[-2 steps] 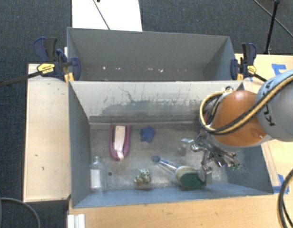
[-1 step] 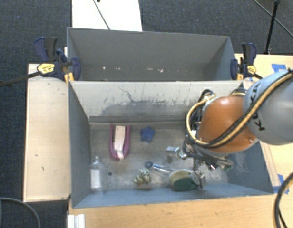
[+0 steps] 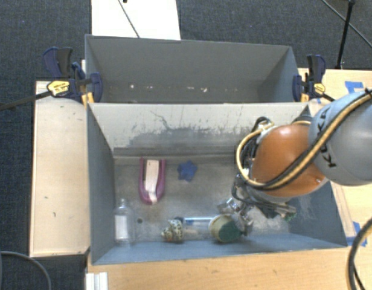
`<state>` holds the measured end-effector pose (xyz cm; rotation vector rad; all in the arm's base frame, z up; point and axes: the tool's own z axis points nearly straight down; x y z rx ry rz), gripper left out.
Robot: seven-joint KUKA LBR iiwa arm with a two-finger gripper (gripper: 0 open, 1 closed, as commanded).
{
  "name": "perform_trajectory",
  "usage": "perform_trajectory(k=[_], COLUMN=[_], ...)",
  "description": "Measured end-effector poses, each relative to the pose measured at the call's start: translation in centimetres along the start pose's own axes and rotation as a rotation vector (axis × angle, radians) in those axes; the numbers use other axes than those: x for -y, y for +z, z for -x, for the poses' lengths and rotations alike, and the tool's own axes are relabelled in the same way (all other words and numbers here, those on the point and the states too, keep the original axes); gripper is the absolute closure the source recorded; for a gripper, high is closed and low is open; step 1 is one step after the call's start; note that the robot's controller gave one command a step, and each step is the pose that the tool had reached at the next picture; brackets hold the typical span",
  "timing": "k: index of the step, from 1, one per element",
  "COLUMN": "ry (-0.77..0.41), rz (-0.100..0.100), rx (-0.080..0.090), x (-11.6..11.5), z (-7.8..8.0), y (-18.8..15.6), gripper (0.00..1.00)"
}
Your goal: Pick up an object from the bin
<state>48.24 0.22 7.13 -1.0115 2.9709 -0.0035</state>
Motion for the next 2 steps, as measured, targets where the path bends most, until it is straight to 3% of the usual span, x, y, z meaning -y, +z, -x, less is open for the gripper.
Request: perform_trajectory(k=[1,2], ry=[0.145,0.184], rz=[0.001,-0.003], rx=[0.003,0.008], x=[0.6,3.1], z=[9.1,9.3], y=[-0.1,-13.8], gripper=[1.00,1.00])
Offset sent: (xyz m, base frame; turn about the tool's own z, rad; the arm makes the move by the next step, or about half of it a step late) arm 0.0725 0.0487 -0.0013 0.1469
